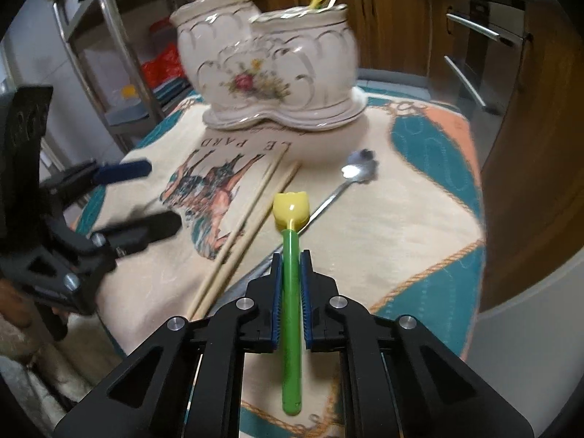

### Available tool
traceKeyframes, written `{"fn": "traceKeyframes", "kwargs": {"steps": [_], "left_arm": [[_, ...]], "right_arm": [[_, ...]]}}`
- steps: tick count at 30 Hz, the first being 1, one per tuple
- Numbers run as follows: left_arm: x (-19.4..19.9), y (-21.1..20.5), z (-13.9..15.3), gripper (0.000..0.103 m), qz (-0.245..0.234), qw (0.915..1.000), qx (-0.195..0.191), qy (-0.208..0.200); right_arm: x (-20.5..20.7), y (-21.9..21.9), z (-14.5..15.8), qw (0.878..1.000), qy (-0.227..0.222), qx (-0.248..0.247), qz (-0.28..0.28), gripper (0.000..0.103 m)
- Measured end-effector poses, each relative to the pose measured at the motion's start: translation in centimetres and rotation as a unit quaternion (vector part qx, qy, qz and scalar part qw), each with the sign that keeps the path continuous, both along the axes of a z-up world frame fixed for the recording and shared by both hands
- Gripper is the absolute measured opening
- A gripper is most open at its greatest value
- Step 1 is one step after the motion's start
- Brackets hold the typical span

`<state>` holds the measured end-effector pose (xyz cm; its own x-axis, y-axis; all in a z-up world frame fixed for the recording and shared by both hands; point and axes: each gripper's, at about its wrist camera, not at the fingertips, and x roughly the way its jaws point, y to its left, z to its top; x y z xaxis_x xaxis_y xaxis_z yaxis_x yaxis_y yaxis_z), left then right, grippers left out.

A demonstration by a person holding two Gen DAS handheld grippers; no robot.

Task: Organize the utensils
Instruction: 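Grasp a chopstick with the left tool while the right grasps the green-handled yellow utensil, then lift the chopstick over the large cup while the right tool carries the yellow utensil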

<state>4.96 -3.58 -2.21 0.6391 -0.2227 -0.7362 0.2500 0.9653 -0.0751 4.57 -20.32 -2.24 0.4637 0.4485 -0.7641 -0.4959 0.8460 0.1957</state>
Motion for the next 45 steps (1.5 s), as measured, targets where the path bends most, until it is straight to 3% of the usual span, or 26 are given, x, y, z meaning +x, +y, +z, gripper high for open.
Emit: {"fn": "traceKeyframes", "kwargs": {"steps": [2,11,17,19,20,21,27,35,40,45], "left_arm": [[0.0,-0.8,-0.3,0.095,-0.002,1.0000,0.006,0.008],[1.4,-4.1,-1.2,0.042,0.004,0.9982,0.037,0.046],[2.0,-5.7,-1.6,0.038,-0.005,0.9972,0.063,0.041],[2.5,-5.9,-1.6,0.027,-0.012,0.9973,0.060,0.041],[2.5,-5.7,-1.5,0.014,-0.012,0.9971,0.063,0.041],[2.6,-5.6,-1.5,0.008,-0.016,0.9966,0.069,0.042],[2.4,-3.9,-0.8,0.004,-0.043,0.9949,0.069,0.059],[0.2,-1.4,-0.4,0.004,-0.086,0.9883,0.090,0.088],[0.5,-0.8,-0.6,0.006,-0.087,0.9883,0.079,0.097],[0.4,-1.1,-0.8,0.006,-0.082,0.9898,0.081,0.084]], "right_arm": [[0.1,-1.1,0.2,1.000,-0.005,0.008,-0.013,0.011],[0.1,-3.2,0.9,0.999,-0.020,0.030,-0.028,0.010],[-0.1,-3.4,0.9,0.999,-0.023,0.037,-0.026,0.010],[-0.2,-3.5,1.0,0.999,-0.027,0.038,-0.025,0.011],[-0.4,-3.6,1.1,0.999,-0.029,0.038,-0.025,0.010],[-0.4,-3.6,1.2,0.998,-0.030,0.039,-0.025,0.010],[-0.5,-3.4,1.1,0.999,-0.032,0.027,-0.023,0.010],[-0.2,-2.5,-0.3,0.999,0.004,-0.045,-0.007,0.011],[0.1,-2.0,-0.3,0.998,0.006,-0.064,0.004,0.020],[0.7,-1.7,-0.3,0.997,0.005,-0.070,0.015,0.020]]}}
